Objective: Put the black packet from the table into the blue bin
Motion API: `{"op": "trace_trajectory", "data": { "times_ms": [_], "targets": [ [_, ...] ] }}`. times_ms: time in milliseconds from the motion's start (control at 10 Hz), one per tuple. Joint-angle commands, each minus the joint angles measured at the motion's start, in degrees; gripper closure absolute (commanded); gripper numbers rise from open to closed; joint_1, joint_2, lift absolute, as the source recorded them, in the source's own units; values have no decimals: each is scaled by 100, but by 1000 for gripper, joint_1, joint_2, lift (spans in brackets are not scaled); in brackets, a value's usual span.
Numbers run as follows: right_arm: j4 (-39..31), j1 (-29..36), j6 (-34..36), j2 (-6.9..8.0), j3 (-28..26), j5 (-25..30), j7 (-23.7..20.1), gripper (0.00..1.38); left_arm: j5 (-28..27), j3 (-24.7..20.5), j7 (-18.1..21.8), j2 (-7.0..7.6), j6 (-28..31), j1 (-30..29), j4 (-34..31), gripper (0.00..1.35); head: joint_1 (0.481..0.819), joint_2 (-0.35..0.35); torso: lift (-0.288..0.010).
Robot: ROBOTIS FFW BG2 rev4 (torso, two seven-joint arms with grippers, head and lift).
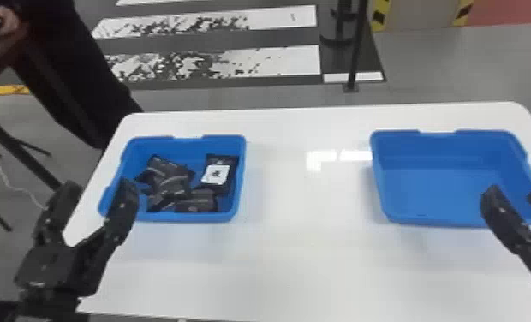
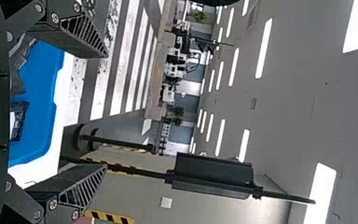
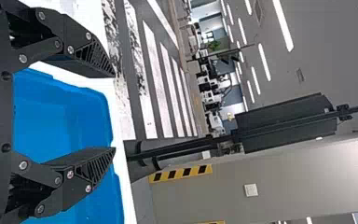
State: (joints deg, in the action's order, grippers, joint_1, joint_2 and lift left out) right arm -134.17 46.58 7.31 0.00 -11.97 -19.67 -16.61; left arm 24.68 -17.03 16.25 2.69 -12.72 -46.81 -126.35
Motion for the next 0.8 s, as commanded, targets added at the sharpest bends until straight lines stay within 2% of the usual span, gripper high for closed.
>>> {"op": "trace_trajectory", "data": {
  "times_ms": [0, 700],
  "targets": [
    [8, -3, 0, 5, 20, 24, 0, 509, 23, 12, 0, 3, 62, -1, 0, 203, 695, 123, -110],
    [22, -3, 0, 5, 20, 24, 0, 510, 126, 150, 0, 73, 132, 13, 0, 203, 695, 108, -110]
  ]
}}
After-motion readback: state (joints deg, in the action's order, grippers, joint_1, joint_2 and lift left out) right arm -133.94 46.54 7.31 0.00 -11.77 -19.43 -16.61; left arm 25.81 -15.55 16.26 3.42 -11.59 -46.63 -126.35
